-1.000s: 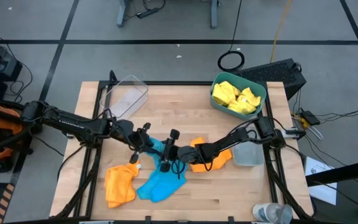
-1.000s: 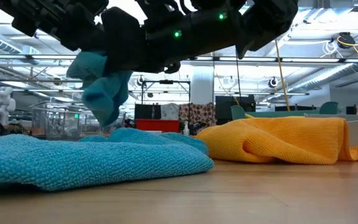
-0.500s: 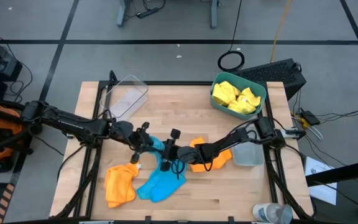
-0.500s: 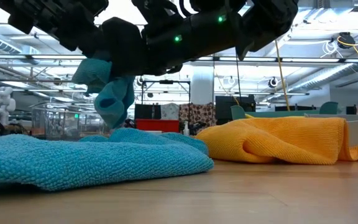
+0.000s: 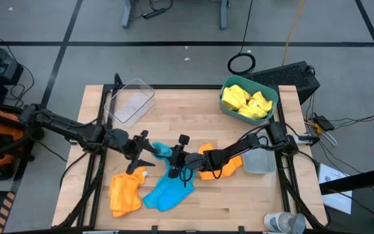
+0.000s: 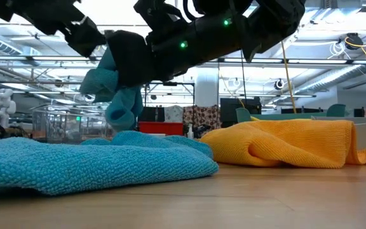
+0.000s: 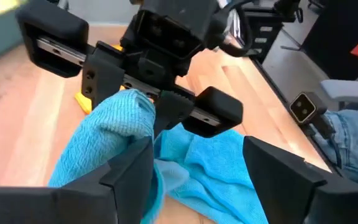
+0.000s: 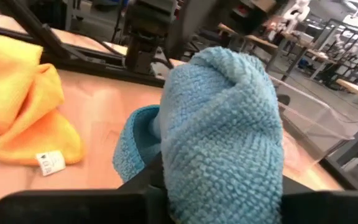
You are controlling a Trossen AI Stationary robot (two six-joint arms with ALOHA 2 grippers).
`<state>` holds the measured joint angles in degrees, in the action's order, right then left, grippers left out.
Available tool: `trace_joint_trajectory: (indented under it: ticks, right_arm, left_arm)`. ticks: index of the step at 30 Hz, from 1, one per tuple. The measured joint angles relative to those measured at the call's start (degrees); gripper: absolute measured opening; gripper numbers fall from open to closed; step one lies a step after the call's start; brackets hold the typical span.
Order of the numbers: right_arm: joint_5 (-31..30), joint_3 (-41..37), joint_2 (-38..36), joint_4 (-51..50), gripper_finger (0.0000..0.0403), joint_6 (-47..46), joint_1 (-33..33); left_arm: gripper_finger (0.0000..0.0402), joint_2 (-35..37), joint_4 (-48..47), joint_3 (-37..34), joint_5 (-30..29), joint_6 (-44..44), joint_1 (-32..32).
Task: Sort microfiber towel by color & place in baskets
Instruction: Put the top blue towel into the transparent bin
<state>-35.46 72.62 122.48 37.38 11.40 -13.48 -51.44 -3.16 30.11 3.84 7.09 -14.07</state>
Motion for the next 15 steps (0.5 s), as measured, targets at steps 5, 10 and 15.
trace_joint_trajectory:
  ticks: [5, 10, 15]
  right_arm:
    - [-0.8, 0.0, -1.6, -0.2, 0.0089, 0.2, 0.0]
    - [-0.6, 0.0, -2.1, -0.4, 0.0089, 0.3, 0.0]
    - [-0.7, 0.1, -4.0, -0.7, 0.0089, 3.4, -0.2]
  left_arm:
    - [0.0253, 5.0, -0.8, 0.0, -2.7, -1.6, -2.0]
    - [0.0254, 7.4, -1.2, 0.0, -14.7, -5.8, -4.2]
    - [0.0254, 7.3, -5.5, 0.0, -19.0, -7.5, -5.1]
